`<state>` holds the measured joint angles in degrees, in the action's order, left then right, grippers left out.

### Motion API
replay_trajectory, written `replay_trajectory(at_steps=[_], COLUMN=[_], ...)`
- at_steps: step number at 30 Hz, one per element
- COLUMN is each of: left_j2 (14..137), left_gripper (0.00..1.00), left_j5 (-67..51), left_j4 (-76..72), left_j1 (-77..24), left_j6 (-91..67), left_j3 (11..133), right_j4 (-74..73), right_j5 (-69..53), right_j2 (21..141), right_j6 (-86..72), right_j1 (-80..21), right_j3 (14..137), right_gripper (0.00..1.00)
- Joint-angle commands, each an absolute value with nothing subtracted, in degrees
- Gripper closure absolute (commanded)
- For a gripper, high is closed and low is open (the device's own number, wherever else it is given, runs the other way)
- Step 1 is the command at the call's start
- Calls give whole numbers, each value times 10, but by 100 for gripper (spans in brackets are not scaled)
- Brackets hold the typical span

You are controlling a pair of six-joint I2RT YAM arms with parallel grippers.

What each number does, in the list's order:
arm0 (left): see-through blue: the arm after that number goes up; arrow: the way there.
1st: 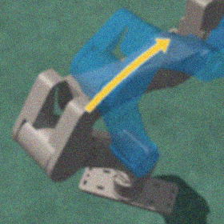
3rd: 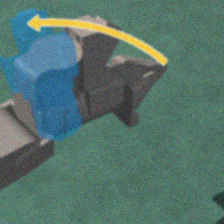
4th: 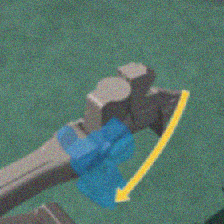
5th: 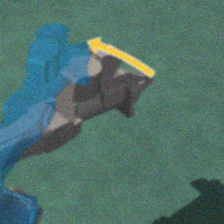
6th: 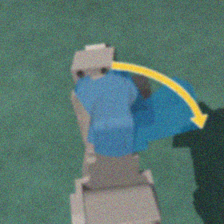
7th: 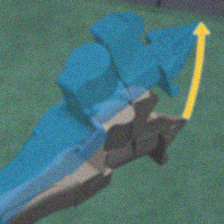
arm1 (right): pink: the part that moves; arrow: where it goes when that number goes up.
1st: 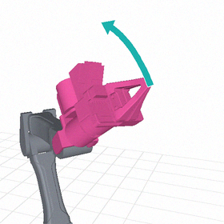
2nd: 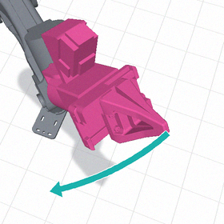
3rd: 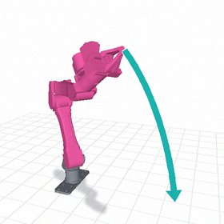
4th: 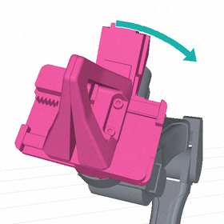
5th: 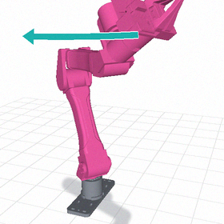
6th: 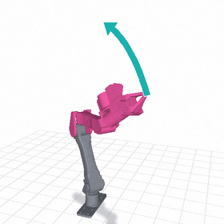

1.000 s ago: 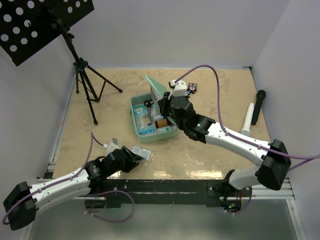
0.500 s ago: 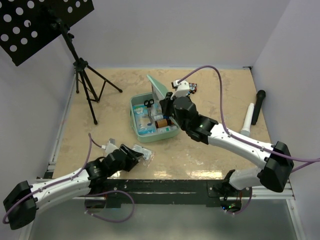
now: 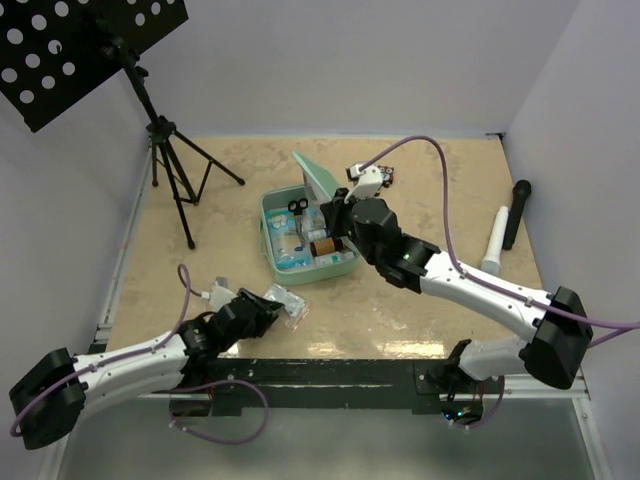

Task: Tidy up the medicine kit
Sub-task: Pick up the medical item at the center of the board.

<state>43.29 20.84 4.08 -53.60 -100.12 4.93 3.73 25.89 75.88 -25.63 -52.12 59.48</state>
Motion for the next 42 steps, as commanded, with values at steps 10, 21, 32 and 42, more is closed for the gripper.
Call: replay_trajectory(at_steps=[10,21,32,42], left_j2=[512,409,363,380], left_gripper=[78,100,100,100], left_j5=[263,260,257,309], left_j4=[71,163,293,295], left_j1=[-514,-515,-518,-518], left_j6=[-976,-883,-777,-683], left_j3=[46,104,279,431], right_j4=[-22,-22,-21,-27], right_j5=[234,239,244,244], right_j2=[734,729,735,727], right_j6=[-258,-261,-267,-263], right_j1=[-521,-521,-521,-521], right_j3=[555,557,570,571], right_gripper=[100,100,100,100])
